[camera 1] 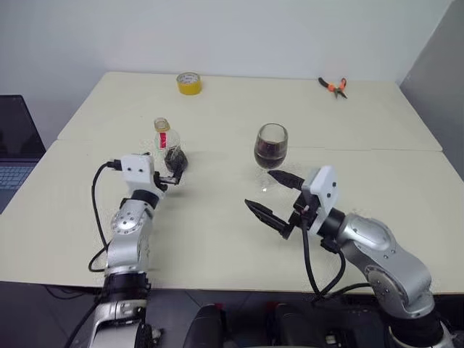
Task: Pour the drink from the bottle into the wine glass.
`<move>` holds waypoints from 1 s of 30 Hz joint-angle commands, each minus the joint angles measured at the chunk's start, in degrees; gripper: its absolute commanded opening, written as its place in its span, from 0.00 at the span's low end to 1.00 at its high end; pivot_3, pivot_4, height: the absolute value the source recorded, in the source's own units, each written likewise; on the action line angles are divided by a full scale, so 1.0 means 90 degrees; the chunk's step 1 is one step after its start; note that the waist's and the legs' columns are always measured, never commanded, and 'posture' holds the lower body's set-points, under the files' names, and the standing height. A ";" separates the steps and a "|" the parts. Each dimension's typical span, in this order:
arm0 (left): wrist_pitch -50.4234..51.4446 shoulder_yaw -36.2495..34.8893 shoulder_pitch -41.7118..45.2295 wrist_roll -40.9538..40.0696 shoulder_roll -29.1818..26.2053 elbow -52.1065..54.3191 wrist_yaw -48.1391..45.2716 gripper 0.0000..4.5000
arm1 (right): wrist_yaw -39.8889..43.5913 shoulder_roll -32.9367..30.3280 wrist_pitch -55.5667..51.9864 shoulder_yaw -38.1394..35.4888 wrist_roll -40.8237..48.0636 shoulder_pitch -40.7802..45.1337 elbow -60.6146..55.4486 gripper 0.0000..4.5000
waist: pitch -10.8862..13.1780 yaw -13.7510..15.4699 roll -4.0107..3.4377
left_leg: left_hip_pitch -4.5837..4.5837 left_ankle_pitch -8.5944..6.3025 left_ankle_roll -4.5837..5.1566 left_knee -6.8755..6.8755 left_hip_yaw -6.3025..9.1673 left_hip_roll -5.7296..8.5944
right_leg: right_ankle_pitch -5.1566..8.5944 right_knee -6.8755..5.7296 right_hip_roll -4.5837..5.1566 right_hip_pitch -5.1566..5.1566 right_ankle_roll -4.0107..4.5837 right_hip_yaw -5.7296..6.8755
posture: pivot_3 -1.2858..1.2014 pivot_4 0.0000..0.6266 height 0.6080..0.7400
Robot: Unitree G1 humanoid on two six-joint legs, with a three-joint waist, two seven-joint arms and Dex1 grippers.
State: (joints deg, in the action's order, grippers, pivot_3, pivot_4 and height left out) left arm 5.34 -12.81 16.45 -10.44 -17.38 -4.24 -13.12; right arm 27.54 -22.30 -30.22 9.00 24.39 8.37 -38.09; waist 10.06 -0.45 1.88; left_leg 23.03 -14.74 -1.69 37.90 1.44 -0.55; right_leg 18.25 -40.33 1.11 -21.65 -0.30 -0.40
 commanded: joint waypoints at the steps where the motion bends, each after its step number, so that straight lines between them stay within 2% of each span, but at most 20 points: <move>1: 0.0532 0.0019 -0.0454 -0.0101 -0.0007 0.1326 0.0125 1.00 | -0.0048 0.0122 0.1087 -0.0446 -0.0330 -0.0620 0.0165 1.00 | 0.0000 0.0002 0.0000 | -0.0005 -0.0001 0.0000 -0.0001 0.0000 0.0001 | 0.0000 0.0005 0.0001 0.0009 -0.0001 0.0000 | 0.52 0.24 1.00; 6: 0.0867 0.0112 -0.0745 -0.0011 0.0094 0.1886 0.0298 1.00 | -0.0229 0.0522 0.2148 -0.0445 -0.0840 -0.1160 0.0848 1.00 | -0.0001 0.0009 0.0000 | -0.0023 -0.0002 0.0002 -0.0006 0.0007 -0.0001 | 0.0000 0.0023 -0.0003 0.0034 -0.0002 0.0008 | 0.52 0.24 1.00; 10: 0.0589 0.0191 -0.0852 0.0218 0.0181 0.1929 0.0432 1.00 | -0.0379 0.0836 0.2499 -0.0446 -0.0962 -0.1361 0.1286 1.00 | 0.0000 0.0018 0.0000 | -0.0022 -0.0002 0.0002 -0.0009 0.0004 -0.0002 | 0.0000 0.0026 -0.0004 0.0033 -0.0002 0.0006 | 0.52 0.24 1.00; 17: 0.0007 0.0234 -0.1081 0.0348 0.0416 0.1521 0.0458 1.00 | -0.1592 0.1487 0.3719 -0.1052 -0.1821 -0.1316 0.2428 1.00 | -0.0001 0.0030 0.0000 | -0.0022 -0.0002 0.0001 -0.0011 0.0001 -0.0001 | 0.0000 0.0028 -0.0004 0.0033 -0.0002 0.0003 | 0.52 0.24 1.00; 21: 0.0040 0.0420 -0.1270 0.0377 0.0341 0.1434 0.0217 1.00 | -0.1983 0.1622 0.4044 -0.1234 -0.2113 -0.1278 0.2815 1.00 | 0.0000 0.0028 -0.0001 | -0.0022 -0.0002 0.0001 -0.0014 0.0000 -0.0002 | 0.0000 0.0029 -0.0004 0.0031 -0.0001 0.0003 | 0.52 0.24 1.00; 30: -0.0017 0.0624 -0.1543 0.0371 0.0278 0.1433 -0.0082 1.00 | -0.1927 0.1633 0.4218 -0.1181 -0.2075 -0.1288 0.2992 1.00 | 0.0000 0.0023 -0.0003 | -0.0022 -0.0003 0.0002 -0.0014 0.0000 -0.0003 | 0.0000 0.0029 -0.0005 0.0031 -0.0001 0.0002 | 0.52 0.24 1.00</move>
State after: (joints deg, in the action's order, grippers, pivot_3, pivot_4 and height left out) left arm 6.71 -7.26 2.54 -7.46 -14.47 7.77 -13.32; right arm 10.05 -7.72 6.47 -1.10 5.40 -3.64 -10.00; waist 10.06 -0.24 1.86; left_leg 22.83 -14.76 -1.67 37.77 1.45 -0.58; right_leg 18.25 -40.07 1.06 -21.37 -0.31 -0.39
